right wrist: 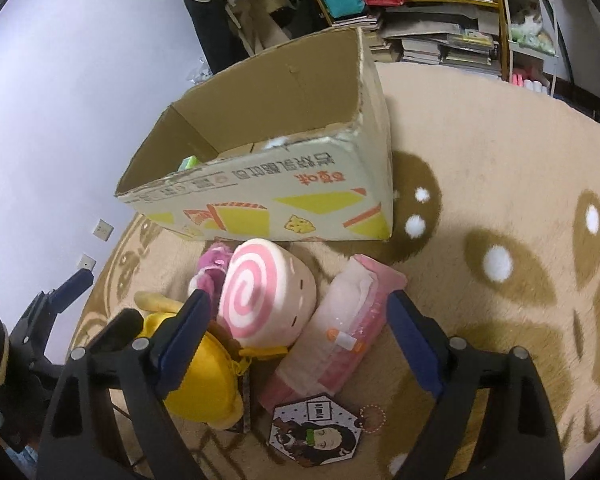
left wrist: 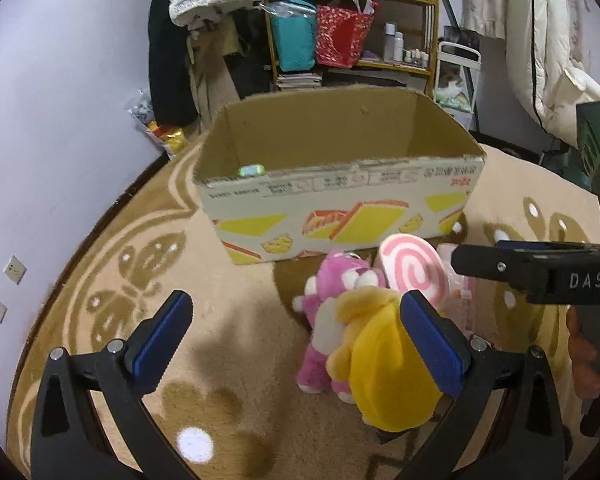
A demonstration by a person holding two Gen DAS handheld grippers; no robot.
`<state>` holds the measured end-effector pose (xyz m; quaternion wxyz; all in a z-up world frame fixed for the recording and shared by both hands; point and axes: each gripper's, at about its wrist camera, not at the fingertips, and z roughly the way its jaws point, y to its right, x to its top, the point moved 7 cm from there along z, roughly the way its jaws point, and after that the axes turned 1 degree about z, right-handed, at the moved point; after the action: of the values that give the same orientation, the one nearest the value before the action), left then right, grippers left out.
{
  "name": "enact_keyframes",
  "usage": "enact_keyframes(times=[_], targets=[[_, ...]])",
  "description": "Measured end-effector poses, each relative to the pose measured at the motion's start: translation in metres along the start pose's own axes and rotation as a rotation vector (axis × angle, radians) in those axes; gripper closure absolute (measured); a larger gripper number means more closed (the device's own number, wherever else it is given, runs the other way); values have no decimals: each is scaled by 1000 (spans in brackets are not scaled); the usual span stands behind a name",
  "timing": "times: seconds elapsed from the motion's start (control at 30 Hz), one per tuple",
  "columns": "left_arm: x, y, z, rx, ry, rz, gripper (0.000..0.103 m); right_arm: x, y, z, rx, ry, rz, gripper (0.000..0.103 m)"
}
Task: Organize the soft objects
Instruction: 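Grasp the yellow plush with the left tool while the right tool reaches toward the swirl cushion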
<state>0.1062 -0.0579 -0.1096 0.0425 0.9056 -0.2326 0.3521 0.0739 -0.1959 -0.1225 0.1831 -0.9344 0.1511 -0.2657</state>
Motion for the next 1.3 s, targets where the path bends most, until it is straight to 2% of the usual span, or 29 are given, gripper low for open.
enact_keyframes(times=[0.17, 0.27, 0.37, 0.4, 0.47, 0.5, 0.53, 0.63, 0.8, 0.93, 1.07, 1.1, 1.13, 1.3], targets=[[-2, 9, -2, -66, 8, 8, 1, -3, 0, 9, 11, -17, 11, 10], [-2, 15, -1, -69, 7, 29, 9, -4, -4, 15, -1, -20, -12, 10], [-7, 20, 6, -89, -30, 24, 23, -3, -10, 18, -18, -15, -41, 10], [-9, 22, 8, -100, -41, 19, 31, -2, -12, 19, -23, -14, -49, 10], [-10, 28, 6, -131, -43, 31, 40, -1, -14, 21, -28, -12, -60, 10], [-10, 32, 4, -139, -40, 41, 50, 0, -14, 22, -31, -11, -63, 10], [-11, 36, 3, -150, -38, 57, 53, 1, -15, 23, -32, -11, -65, 10], [-17, 44, 8, -159, -68, 81, 54, 3, -19, 27, -30, -15, -70, 10], [-20, 46, 12, -172, -86, 64, 56, 5, -23, 35, -24, -28, -79, 10], [-20, 43, 15, -188, -105, 34, 61, 2, -26, 41, -24, -39, -84, 10], [-19, 42, 12, -193, -115, 45, 66, 0, -25, 44, -28, -46, -80, 10], [-18, 41, 12, -193, -115, 44, 68, -1, -25, 45, -31, -49, -82, 11], [-18, 38, 10, -190, -113, 36, 69, -1, -26, 46, -35, -51, -85, 18], [-16, 24, 5, -174, -107, -3, 70, -3, -26, 53, -49, -62, -93, 22]])
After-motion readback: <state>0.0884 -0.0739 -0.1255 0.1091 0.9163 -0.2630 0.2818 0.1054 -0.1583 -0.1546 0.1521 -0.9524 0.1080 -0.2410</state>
